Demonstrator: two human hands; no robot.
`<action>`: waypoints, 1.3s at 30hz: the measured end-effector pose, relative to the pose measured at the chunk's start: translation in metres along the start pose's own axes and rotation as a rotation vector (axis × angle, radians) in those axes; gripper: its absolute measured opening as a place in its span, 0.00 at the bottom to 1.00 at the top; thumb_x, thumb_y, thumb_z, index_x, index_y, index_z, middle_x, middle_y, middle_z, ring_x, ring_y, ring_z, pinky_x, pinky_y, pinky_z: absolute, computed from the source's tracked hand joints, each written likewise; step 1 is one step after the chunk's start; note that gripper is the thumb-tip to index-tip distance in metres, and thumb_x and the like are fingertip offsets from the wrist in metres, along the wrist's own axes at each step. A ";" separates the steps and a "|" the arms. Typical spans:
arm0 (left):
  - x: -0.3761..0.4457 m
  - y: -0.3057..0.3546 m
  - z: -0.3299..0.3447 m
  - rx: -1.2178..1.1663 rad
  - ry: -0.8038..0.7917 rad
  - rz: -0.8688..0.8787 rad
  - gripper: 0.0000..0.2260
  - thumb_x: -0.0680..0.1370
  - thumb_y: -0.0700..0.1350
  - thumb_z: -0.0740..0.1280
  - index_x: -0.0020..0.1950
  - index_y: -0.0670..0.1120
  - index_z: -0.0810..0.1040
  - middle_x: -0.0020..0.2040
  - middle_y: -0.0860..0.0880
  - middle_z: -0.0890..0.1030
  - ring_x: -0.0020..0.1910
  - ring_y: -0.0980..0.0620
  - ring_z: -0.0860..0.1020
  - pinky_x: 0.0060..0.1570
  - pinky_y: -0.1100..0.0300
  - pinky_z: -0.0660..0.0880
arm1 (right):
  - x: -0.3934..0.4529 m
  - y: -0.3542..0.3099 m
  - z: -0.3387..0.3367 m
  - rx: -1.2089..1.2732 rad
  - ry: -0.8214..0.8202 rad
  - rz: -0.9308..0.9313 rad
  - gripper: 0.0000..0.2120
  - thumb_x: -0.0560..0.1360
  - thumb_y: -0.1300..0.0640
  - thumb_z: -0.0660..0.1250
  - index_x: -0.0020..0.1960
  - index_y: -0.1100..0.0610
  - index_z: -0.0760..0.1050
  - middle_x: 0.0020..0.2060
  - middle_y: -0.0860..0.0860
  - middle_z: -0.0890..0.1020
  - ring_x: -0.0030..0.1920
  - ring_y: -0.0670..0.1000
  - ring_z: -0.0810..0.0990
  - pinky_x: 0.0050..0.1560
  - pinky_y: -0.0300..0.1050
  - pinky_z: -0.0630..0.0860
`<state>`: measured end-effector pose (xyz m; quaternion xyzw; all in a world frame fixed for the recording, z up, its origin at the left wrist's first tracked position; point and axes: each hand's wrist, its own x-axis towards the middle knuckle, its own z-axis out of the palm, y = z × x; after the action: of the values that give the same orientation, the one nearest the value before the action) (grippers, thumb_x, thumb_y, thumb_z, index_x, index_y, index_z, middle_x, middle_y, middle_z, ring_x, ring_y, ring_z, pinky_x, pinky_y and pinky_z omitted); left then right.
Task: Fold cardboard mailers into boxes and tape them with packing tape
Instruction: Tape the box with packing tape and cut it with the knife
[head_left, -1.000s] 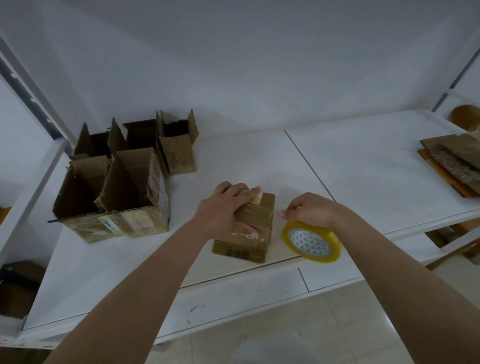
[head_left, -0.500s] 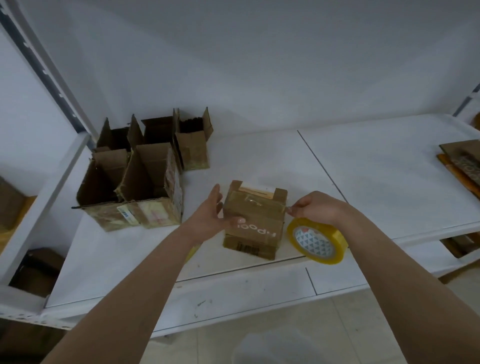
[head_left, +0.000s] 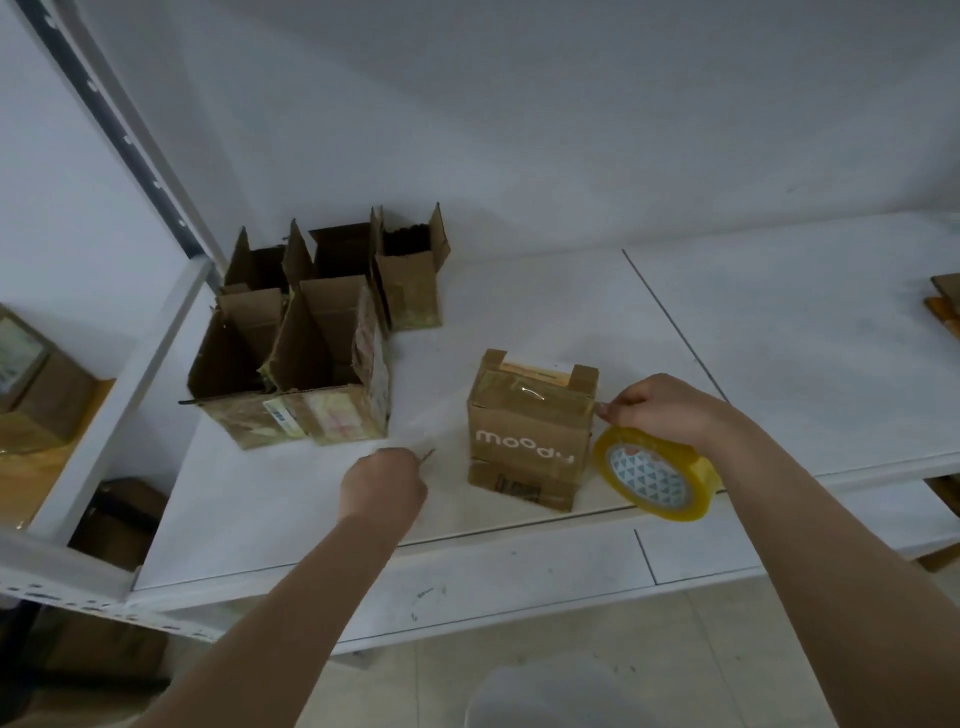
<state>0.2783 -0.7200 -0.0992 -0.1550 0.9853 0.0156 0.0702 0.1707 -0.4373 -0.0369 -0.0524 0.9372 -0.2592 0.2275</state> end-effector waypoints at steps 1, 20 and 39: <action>0.002 -0.002 -0.008 -0.098 0.050 0.010 0.07 0.78 0.42 0.61 0.40 0.45 0.72 0.35 0.49 0.73 0.42 0.46 0.78 0.35 0.60 0.68 | -0.001 0.001 0.000 0.009 0.002 0.001 0.20 0.76 0.38 0.65 0.55 0.53 0.82 0.41 0.47 0.82 0.40 0.46 0.81 0.36 0.40 0.73; 0.052 0.135 -0.064 -0.912 -0.198 0.371 0.18 0.83 0.51 0.58 0.36 0.46 0.76 0.23 0.54 0.77 0.19 0.59 0.71 0.22 0.69 0.67 | -0.020 0.032 -0.020 0.354 -0.099 0.036 0.09 0.75 0.50 0.70 0.55 0.45 0.81 0.52 0.47 0.82 0.50 0.49 0.81 0.52 0.44 0.77; 0.021 0.181 -0.091 0.131 -0.145 0.490 0.12 0.81 0.49 0.56 0.47 0.46 0.77 0.40 0.51 0.74 0.39 0.50 0.74 0.33 0.60 0.65 | -0.025 0.028 -0.014 0.131 0.068 0.057 0.10 0.77 0.49 0.66 0.49 0.52 0.84 0.46 0.53 0.83 0.46 0.52 0.80 0.46 0.44 0.74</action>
<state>0.1912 -0.5593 -0.0102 0.0944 0.9847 -0.0208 0.1449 0.1874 -0.4017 -0.0302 -0.0017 0.9266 -0.3149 0.2056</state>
